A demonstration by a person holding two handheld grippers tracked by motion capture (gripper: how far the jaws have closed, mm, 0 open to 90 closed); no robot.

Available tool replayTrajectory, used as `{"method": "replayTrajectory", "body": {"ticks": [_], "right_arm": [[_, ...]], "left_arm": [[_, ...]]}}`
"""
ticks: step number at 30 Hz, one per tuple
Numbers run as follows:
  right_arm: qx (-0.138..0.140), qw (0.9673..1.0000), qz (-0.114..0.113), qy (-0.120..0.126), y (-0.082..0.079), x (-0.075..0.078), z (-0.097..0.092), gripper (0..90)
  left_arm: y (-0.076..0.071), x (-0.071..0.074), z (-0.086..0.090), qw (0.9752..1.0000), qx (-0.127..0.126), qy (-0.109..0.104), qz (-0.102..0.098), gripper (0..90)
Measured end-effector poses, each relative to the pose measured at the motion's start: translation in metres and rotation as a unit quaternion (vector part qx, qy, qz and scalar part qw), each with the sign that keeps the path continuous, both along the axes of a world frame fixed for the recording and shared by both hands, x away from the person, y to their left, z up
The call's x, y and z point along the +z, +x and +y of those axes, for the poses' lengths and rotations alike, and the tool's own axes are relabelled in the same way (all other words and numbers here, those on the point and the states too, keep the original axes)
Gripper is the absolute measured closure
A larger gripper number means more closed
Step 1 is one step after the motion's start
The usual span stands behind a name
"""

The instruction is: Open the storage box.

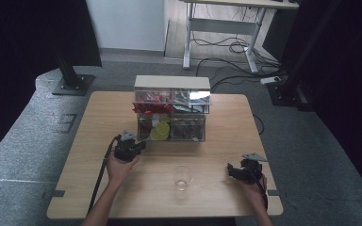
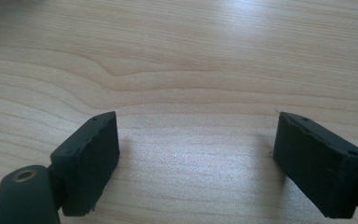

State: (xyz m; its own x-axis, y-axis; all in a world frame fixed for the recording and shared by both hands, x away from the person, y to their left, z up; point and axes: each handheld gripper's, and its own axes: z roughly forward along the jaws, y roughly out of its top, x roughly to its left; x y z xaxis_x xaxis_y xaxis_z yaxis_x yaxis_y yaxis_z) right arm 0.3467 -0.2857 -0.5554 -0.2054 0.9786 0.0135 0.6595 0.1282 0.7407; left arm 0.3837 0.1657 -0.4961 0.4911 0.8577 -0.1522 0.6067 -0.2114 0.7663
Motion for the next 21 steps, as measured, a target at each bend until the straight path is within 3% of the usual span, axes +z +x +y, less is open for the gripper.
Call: {"method": "replayTrajectory", "body": {"ticks": [9, 14, 17, 21], "right_arm": [[0.000, 1.0000, 0.000, 0.000, 0.000, 0.000, 0.000, 14.3], [0.000, 1.0000, 0.000, 0.000, 0.000, 0.000, 0.000, 14.3], [0.000, 1.0000, 0.000, 0.000, 0.000, 0.000, 0.000, 14.4], [0.000, 1.0000, 0.000, 0.000, 0.000, 0.000, 0.000, 14.4]], "left_arm": [[0.001, 0.001, 0.000, 1.0000, 0.000, 0.000, 0.003, 90.0], [-0.001, 0.012, 0.001, 0.9998, 0.004, -0.008, -0.016, 90.0], [-0.001, 0.013, -0.001, 0.9999, -0.003, -0.006, -0.009, 90.0], [-0.004, 0.002, -0.005, 0.9999, -0.009, 0.005, 0.001, 90.0]]}}
